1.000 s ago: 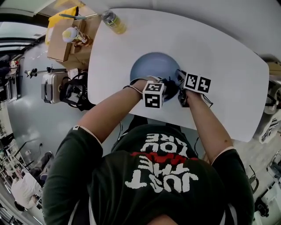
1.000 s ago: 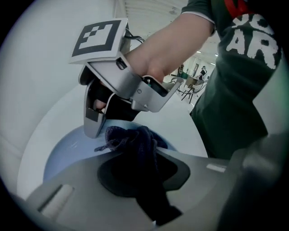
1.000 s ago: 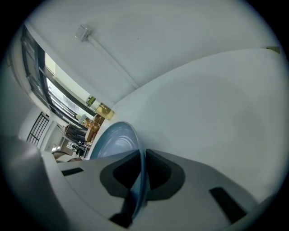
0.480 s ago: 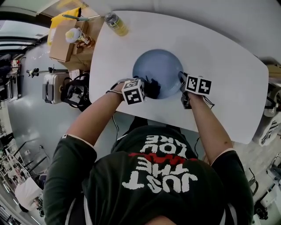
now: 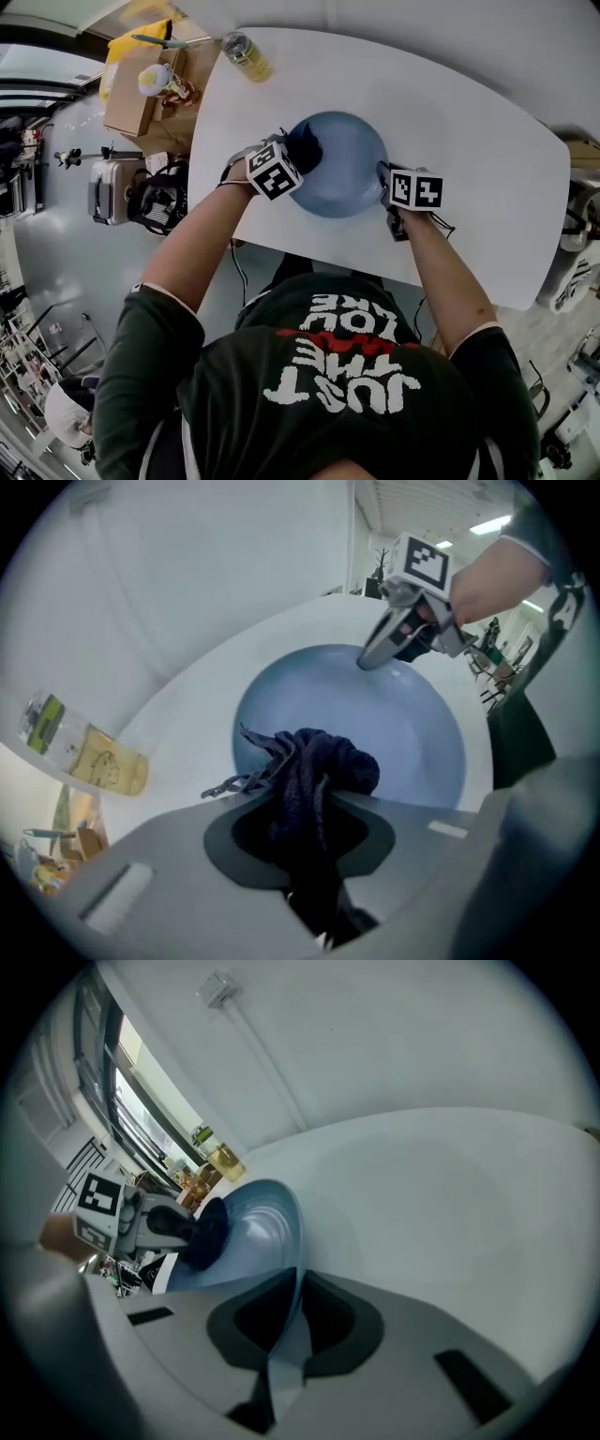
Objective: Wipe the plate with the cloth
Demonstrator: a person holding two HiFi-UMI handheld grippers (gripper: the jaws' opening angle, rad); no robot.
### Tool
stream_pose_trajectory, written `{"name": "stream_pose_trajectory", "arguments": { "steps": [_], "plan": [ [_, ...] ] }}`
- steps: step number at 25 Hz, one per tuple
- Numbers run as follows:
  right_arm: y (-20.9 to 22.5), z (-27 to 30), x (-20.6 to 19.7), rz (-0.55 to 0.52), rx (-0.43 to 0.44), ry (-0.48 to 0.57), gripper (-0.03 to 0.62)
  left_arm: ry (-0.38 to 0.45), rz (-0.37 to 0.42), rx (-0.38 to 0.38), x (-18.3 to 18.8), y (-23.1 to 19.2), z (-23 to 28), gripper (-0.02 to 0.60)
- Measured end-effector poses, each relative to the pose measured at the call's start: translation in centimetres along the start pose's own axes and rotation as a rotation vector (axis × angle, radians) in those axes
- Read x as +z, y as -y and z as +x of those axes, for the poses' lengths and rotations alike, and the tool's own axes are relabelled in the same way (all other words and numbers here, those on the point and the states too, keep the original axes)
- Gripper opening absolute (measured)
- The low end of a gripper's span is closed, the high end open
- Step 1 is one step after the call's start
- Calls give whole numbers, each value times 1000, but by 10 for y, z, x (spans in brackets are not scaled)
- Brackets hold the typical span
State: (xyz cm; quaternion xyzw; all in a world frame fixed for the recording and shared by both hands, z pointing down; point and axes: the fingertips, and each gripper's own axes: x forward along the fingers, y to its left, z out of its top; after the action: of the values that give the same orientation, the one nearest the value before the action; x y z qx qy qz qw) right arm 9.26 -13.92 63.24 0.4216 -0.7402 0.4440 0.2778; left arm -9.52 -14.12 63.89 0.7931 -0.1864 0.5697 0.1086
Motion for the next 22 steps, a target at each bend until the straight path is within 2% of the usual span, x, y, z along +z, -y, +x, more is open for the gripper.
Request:
{"name": "stream_pose_trajectory", "arguments": {
  "steps": [4, 6, 8, 10, 13, 16, 22],
  "plan": [
    [-3, -2, -2, -29, -14, -4, 15, 11, -10, 143, 29, -31, 16, 77],
    [-4, -1, -3, -37, -16, -9, 15, 34, -27, 179, 51, -40, 24, 77],
    [-4, 1, -4, -38, -15, -12, 17, 62, -26, 183, 74, -40, 33, 77],
    [-3, 2, -4, -25, -12, -11, 17, 80, 30, 157, 96, -25, 40, 76],
    [1, 2, 1, 21, -3, 2, 15, 94, 191, 81, 118, 17, 45, 71],
    [6, 2, 4, 66, 0, 17, 14, 98, 314, -9, 117, 62, 43, 69],
    [9, -3, 6, 92, 0, 34, 14, 94, 490, -201, 96, 151, 29, 69]
  ]
}}
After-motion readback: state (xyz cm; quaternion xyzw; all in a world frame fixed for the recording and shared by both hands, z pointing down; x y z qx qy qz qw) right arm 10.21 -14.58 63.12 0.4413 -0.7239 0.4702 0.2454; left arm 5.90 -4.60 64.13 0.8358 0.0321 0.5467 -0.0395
